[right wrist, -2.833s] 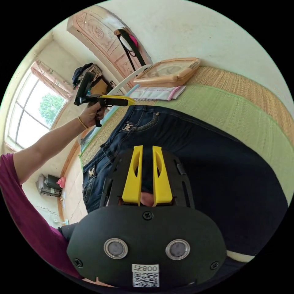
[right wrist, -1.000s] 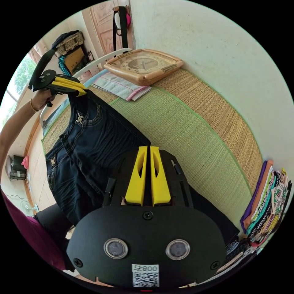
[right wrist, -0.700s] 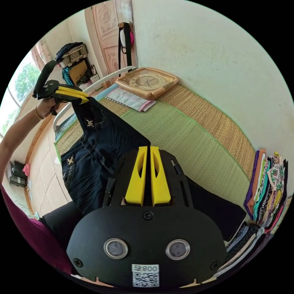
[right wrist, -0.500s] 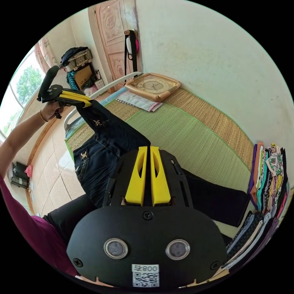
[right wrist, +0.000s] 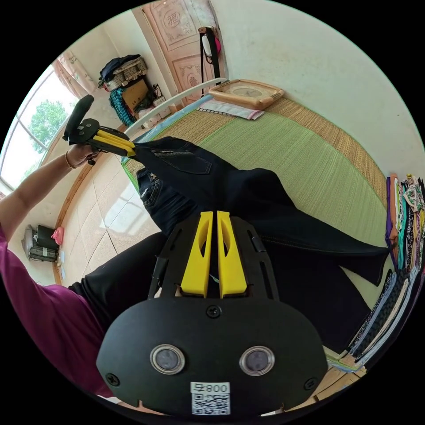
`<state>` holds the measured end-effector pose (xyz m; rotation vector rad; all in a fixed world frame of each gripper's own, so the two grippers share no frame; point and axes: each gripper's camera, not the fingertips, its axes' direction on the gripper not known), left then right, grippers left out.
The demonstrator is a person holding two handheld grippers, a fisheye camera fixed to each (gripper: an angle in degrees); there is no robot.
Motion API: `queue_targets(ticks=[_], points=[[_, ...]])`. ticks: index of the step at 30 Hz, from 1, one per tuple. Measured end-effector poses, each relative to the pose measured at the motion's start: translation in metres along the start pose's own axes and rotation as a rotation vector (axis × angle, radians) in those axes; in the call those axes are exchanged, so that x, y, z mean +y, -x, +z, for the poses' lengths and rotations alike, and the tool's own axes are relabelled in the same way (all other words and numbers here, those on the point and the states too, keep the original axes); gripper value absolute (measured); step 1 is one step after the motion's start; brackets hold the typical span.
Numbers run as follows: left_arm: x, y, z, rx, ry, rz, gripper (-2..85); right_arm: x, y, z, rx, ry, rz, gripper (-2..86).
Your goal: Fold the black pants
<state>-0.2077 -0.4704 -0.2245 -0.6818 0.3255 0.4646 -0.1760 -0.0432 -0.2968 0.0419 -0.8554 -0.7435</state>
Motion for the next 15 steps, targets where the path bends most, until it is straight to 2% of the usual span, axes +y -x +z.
queue_targets(ticks=[15], points=[[0.063, -0.024, 0.023, 0.026, 0.133, -0.037, 0.3, 0.04, 0.072, 0.06, -0.089, 0.093, -0.024, 1.0]])
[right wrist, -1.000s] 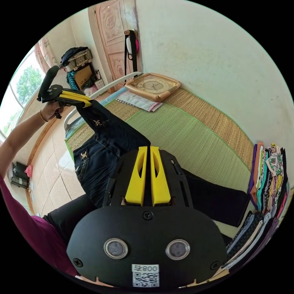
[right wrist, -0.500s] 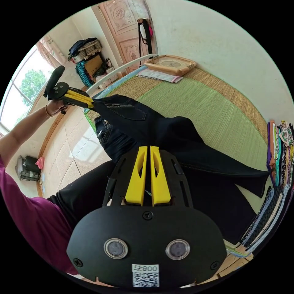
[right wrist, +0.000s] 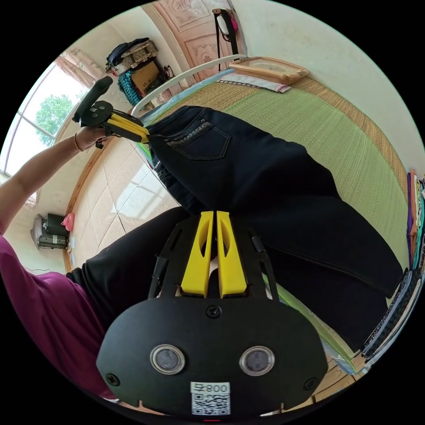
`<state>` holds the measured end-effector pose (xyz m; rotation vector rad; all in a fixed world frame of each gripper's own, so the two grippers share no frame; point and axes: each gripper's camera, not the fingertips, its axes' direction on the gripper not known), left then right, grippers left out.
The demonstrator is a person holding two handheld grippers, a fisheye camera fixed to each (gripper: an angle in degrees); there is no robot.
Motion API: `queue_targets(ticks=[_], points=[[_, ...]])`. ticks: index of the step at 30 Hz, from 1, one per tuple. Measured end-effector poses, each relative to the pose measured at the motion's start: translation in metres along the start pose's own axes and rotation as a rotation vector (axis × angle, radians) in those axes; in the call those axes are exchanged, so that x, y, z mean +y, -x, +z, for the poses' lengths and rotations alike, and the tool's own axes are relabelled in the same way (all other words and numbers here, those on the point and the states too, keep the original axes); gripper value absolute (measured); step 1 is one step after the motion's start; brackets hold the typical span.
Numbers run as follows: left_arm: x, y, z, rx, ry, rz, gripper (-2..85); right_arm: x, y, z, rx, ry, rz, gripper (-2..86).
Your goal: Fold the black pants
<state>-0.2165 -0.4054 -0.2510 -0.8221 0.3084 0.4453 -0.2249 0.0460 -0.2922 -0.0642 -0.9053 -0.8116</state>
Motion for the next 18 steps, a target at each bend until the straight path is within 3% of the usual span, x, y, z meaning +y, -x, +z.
queue_targets(ticks=[18], points=[[0.073, -0.013, -0.001, -0.005, -0.047, -0.039, 0.4, 0.013, 0.061, 0.02, -0.052, -0.069, -0.015, 0.9]])
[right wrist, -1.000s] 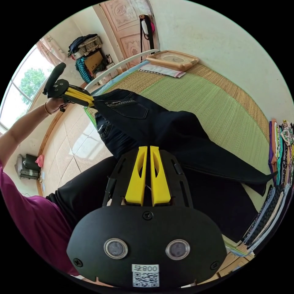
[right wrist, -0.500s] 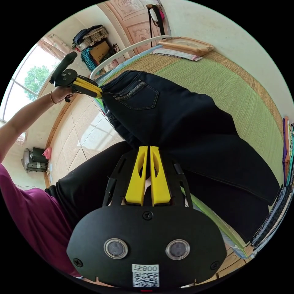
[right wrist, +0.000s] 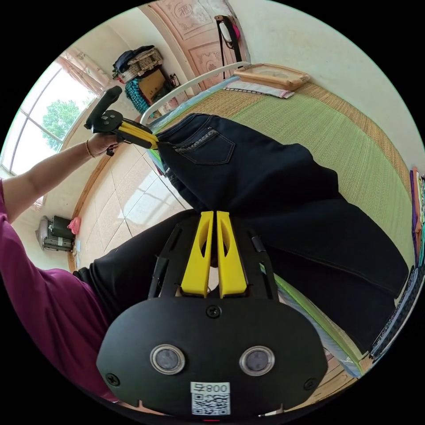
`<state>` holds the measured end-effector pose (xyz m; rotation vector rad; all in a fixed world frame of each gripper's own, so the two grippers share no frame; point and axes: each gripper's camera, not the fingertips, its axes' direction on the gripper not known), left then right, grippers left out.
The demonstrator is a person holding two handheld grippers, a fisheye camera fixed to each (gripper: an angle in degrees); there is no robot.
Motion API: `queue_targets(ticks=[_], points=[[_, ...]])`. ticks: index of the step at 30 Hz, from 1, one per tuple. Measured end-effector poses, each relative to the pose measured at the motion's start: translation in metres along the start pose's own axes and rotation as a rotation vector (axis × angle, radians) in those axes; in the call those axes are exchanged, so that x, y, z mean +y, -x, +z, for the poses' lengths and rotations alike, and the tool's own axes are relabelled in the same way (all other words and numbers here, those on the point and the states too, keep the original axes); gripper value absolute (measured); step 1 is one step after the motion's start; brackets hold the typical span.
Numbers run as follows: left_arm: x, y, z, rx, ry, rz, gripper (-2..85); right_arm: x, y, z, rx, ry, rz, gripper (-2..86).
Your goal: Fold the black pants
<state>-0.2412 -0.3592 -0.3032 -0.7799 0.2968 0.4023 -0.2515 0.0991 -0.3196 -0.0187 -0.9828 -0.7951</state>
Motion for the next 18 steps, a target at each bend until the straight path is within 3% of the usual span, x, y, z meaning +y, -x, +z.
queue_targets(ticks=[6, 18], points=[[0.021, 0.0, 0.024, 0.006, 0.07, -0.012, 0.6, 0.0, 0.012, 0.056, 0.006, 0.123, -0.015, 1.0], [0.084, 0.013, 0.022, 0.056, 0.021, -0.128, 1.1, 0.003, 0.021, 0.094, -0.028, 0.135, 0.013, 1.3]])
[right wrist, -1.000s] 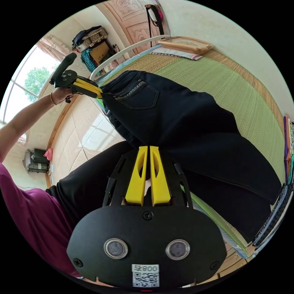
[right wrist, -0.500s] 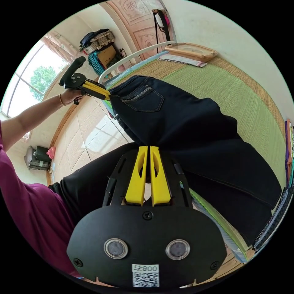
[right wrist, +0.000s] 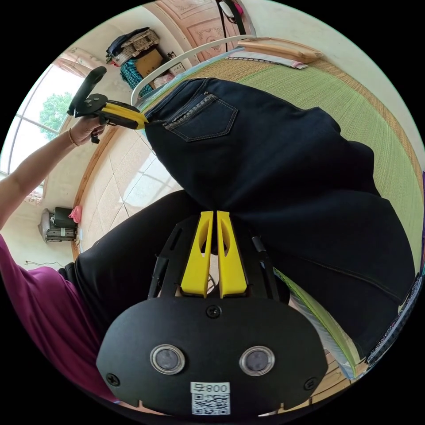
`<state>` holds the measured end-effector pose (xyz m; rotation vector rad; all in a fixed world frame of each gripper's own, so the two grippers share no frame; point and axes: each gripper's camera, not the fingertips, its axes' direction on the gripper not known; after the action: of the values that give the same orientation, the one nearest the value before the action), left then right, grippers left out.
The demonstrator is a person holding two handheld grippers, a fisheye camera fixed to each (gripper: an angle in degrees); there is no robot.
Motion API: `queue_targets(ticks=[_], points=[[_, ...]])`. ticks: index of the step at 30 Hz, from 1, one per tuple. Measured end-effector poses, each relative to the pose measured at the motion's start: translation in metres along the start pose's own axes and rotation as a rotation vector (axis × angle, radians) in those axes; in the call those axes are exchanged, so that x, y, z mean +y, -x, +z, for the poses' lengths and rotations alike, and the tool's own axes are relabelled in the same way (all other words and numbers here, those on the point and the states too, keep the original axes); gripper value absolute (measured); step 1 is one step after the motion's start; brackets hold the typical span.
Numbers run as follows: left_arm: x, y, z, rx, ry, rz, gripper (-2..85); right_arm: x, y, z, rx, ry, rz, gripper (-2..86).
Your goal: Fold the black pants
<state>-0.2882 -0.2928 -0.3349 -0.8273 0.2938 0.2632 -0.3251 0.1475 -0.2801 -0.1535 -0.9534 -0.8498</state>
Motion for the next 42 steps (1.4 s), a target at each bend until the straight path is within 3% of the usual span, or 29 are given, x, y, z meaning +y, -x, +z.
queue_targets(ticks=[11, 18, 28, 35, 42], points=[[0.062, 0.013, 0.001, 0.11, -0.192, -0.212, 0.1, 0.009, -0.003, 0.025, -0.039, -0.015, 0.038, 1.5], [0.072, 0.027, 0.043, 0.114, -0.136, -0.363, 0.0, 0.023, -0.012, 0.038, -0.085, -0.039, 0.073, 2.3], [0.092, 0.012, 0.049, 0.049, -0.165, -0.373, 0.0, 0.06, -0.035, 0.034, -0.198, -0.096, 0.16, 0.7], [0.097, -0.026, 0.038, 0.039, -0.356, -0.333, 0.0, 0.091, -0.07, 0.026, -0.173, -0.19, 0.257, 0.1], [0.065, -0.056, 0.108, 0.102, -0.176, -0.269, 0.0, 0.094, -0.103, 0.078, -0.089, -0.079, 0.347, 0.1]])
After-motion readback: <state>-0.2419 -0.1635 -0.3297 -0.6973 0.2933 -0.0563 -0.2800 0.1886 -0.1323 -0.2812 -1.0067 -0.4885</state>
